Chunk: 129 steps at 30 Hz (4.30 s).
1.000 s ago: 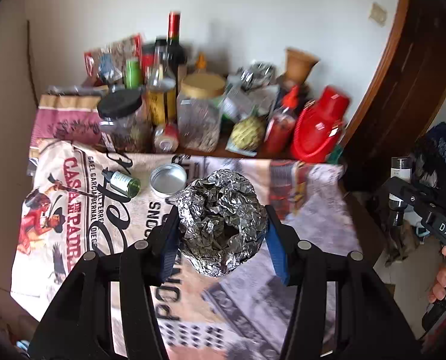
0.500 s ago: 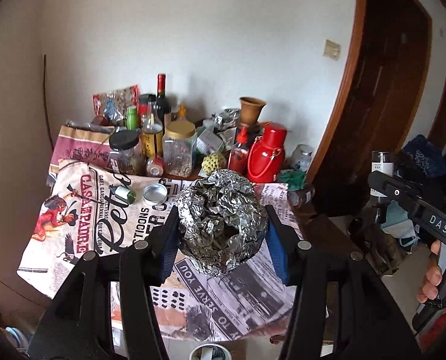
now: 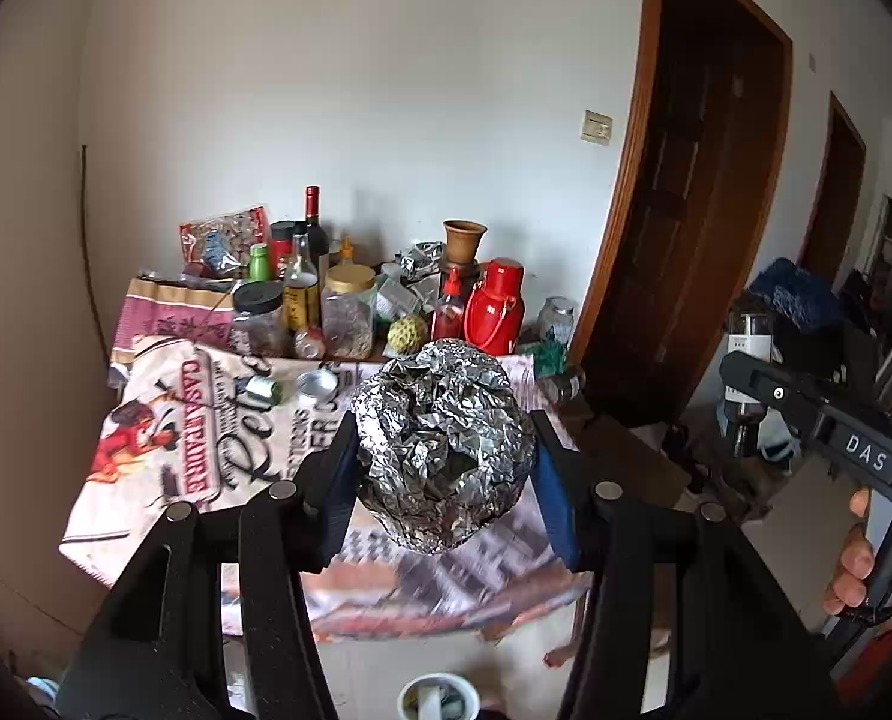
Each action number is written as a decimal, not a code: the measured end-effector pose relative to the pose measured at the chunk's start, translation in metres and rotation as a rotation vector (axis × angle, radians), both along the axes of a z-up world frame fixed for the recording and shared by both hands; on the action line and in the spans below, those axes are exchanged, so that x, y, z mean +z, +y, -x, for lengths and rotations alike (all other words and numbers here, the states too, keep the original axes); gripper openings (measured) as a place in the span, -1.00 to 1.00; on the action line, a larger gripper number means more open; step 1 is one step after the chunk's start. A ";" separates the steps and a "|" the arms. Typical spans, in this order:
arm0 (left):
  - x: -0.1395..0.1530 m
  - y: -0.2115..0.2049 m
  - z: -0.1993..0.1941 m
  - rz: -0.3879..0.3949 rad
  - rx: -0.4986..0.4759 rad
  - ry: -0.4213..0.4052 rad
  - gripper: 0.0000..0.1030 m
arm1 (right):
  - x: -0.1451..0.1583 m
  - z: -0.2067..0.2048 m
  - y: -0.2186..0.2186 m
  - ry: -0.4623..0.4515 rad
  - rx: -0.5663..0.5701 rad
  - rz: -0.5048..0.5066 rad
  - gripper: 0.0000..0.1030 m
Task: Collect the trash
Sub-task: 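Lift the foil ball and glass bottle with both tools toward the white bowl, then open the right tool over the white bowl while the left tool releases the foil ball, then move both open tools back up toward the table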
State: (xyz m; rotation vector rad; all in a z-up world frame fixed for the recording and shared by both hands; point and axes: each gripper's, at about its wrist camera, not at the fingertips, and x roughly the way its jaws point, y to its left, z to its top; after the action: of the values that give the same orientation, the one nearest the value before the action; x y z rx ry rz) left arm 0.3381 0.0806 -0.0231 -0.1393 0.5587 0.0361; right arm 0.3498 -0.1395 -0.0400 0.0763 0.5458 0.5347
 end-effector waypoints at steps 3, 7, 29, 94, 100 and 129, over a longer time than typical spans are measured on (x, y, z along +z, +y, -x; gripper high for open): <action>-0.002 0.007 0.036 0.001 -0.014 -0.003 0.01 | 0.000 0.043 0.008 -0.009 -0.023 0.005 -0.50; -0.008 0.019 0.084 0.011 -0.036 0.011 0.01 | -0.005 0.087 0.015 0.010 -0.049 -0.001 -0.50; -0.093 0.020 0.137 0.052 -0.116 0.250 0.01 | -0.100 0.142 0.025 0.307 -0.053 0.074 -0.50; -0.446 -0.049 0.020 0.150 -0.086 0.795 0.19 | -0.364 0.037 0.005 0.680 -0.026 0.223 -0.14; -0.351 -0.028 0.038 0.158 -0.042 0.699 0.19 | -0.292 0.051 0.016 0.625 -0.016 0.205 -0.14; 0.001 0.046 0.160 -0.002 -0.005 0.016 0.58 | 0.014 0.162 0.060 -0.004 -0.059 0.057 0.21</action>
State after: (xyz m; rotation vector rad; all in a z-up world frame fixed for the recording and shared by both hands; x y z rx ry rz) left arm 0.1782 0.1271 -0.0218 -0.1356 0.5751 0.0329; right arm 0.1877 -0.0799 -0.0264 0.0368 0.5528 0.4610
